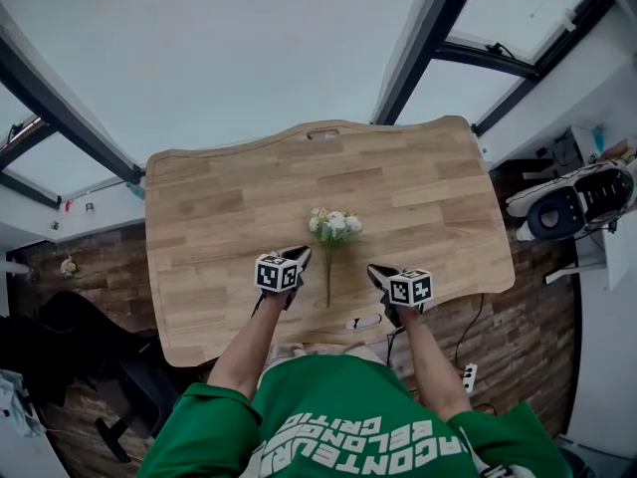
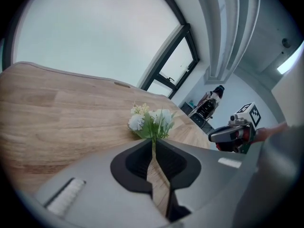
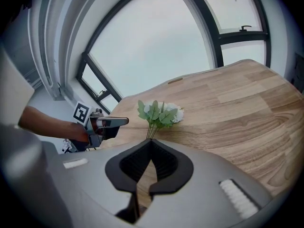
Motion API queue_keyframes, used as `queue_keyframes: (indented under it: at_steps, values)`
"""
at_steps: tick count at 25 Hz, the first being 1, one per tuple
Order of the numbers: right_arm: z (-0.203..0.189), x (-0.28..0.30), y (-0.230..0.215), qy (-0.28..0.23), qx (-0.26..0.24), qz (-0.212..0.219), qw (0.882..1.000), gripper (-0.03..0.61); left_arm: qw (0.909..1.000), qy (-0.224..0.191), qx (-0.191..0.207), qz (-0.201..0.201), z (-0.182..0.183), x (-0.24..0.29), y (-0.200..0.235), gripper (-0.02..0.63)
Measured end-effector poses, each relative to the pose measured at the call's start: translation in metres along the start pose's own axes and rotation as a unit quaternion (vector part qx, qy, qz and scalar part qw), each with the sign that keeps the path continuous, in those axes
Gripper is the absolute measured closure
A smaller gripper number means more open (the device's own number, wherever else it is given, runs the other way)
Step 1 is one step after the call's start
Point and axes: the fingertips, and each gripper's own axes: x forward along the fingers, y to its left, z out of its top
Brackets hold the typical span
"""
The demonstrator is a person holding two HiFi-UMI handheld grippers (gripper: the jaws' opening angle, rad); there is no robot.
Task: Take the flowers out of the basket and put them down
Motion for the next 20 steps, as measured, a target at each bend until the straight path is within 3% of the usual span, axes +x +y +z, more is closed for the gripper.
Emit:
queue_keyframes:
  at_steps: [3,12,20]
  values:
    - [-0.001,0.005,0.0,0.003,-0.002,-0.007,1.0,0.572,0.9999,-0.004,0.006,-0.008,0.009,-0.005,0.0,0.598]
    - [0.02,0.0,0.018,-0.033,-0.007,-0.024,0.999,0.572,0.9965,-0.045,0.042,-0.058,0.052,-0.028,-0.029,0.598]
    - [0.059,-0.026,0.05,-0.113,-0.025,-0.043,0.992,0.572,0.9886,-0.088,0.091,-0.082,0.092,-0.074,-0.051,0.598]
